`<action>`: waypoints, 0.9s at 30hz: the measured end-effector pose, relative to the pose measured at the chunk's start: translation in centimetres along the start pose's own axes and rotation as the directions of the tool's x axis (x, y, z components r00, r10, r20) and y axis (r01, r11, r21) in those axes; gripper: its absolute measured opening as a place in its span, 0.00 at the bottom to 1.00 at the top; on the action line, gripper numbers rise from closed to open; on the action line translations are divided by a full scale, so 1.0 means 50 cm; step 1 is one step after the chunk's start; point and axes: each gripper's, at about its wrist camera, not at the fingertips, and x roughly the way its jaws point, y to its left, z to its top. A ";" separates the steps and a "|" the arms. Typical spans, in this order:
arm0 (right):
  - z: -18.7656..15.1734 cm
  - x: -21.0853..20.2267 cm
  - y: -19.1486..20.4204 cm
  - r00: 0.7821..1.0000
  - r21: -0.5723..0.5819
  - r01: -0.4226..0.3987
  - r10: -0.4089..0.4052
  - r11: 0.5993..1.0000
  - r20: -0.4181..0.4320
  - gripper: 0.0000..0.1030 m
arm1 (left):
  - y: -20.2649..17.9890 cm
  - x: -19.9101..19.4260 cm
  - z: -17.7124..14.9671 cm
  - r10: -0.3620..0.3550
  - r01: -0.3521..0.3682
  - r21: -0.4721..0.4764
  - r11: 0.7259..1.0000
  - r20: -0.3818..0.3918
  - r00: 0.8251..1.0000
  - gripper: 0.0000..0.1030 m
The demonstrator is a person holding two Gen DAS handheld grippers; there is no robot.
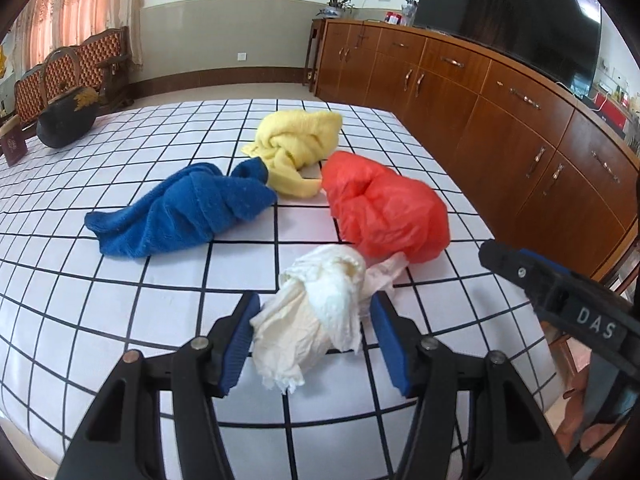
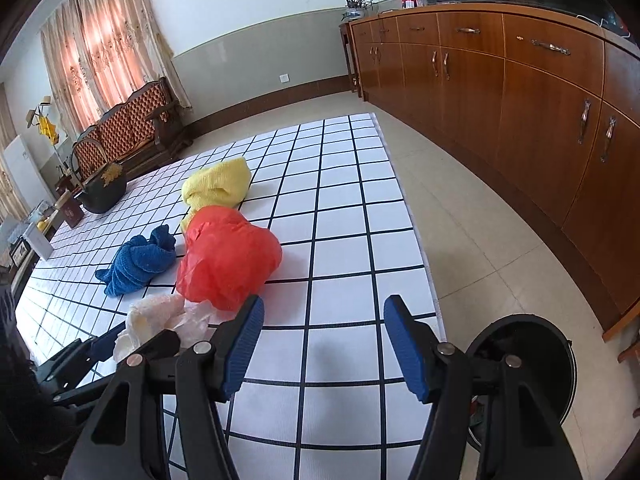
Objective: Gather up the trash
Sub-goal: 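Grasp the white tissue with left tool while right tool grasps the red plastic bag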
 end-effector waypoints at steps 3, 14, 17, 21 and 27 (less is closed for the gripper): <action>0.003 0.004 0.004 1.000 0.001 -0.008 0.008 1.000 -0.001 0.63 | 0.004 -0.004 -0.003 -0.010 0.010 -0.009 1.000 0.017 1.000 0.48; 0.013 0.012 0.043 0.999 -0.034 -0.052 0.053 0.998 0.010 0.63 | 0.025 -0.036 0.033 -0.016 0.020 -0.035 0.999 0.107 0.994 0.26; 0.019 0.019 0.049 0.998 -0.034 -0.059 0.059 0.998 0.009 0.63 | 0.036 -0.036 0.049 -0.006 0.013 -0.051 0.999 0.124 0.992 0.26; 0.032 0.030 0.057 0.997 -0.024 -0.081 0.081 0.996 0.006 0.63 | 0.051 -0.033 0.069 0.005 0.005 -0.070 0.998 0.141 0.990 0.26; 0.051 0.052 0.082 0.993 -0.023 -0.118 0.118 0.993 0.015 0.73 | 0.070 -0.027 0.092 0.008 0.005 -0.084 0.996 0.158 0.987 0.26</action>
